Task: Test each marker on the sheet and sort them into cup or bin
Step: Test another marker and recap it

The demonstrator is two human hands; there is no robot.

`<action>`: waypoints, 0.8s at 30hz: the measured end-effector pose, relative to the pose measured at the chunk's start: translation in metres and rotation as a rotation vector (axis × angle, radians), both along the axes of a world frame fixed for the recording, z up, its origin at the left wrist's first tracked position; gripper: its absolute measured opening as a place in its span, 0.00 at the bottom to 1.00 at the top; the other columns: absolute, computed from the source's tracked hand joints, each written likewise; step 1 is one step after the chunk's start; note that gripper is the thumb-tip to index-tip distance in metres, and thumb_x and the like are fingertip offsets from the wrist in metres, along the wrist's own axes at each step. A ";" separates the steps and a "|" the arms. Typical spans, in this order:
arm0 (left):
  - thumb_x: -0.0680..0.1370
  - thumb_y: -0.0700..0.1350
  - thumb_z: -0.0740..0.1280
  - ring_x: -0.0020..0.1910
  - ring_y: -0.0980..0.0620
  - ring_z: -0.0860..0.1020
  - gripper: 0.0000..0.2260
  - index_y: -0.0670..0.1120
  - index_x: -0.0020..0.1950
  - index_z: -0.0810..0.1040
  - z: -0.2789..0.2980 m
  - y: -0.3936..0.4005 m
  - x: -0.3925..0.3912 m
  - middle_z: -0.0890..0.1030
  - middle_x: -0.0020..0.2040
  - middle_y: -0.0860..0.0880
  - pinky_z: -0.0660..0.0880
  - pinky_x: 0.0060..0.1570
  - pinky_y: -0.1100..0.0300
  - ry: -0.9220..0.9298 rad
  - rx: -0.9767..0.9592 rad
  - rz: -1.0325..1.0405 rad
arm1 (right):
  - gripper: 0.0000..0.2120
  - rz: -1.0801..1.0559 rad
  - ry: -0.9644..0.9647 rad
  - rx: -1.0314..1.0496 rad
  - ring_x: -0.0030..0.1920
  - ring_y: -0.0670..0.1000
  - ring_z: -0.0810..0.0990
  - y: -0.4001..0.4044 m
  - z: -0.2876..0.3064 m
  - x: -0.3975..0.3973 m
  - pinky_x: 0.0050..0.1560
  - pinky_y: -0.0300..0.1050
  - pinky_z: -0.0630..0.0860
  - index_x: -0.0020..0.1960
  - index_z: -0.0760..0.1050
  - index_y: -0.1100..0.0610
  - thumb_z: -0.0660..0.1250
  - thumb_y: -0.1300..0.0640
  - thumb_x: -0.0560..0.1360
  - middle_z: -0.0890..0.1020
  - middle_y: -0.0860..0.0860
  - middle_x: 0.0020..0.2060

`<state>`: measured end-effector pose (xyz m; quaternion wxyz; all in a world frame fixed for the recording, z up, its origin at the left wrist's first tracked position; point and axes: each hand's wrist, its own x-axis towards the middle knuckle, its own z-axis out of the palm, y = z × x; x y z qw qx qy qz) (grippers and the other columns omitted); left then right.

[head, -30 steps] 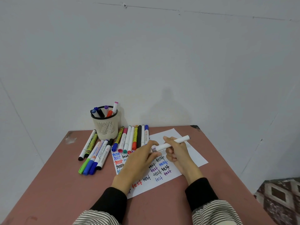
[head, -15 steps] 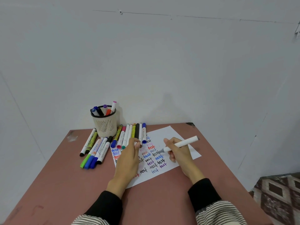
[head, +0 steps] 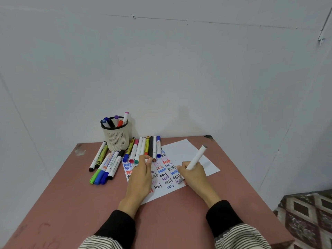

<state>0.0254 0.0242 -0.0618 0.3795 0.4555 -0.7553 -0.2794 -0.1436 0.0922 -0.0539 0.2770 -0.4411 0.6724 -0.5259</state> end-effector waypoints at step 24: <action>0.84 0.54 0.48 0.30 0.56 0.72 0.10 0.54 0.57 0.66 -0.001 -0.001 -0.001 0.73 0.32 0.51 0.64 0.29 0.61 -0.121 0.025 0.005 | 0.23 0.041 0.046 -0.057 0.27 0.47 0.59 0.006 0.003 0.009 0.29 0.36 0.70 0.29 0.55 0.53 0.63 0.66 0.75 0.57 0.46 0.24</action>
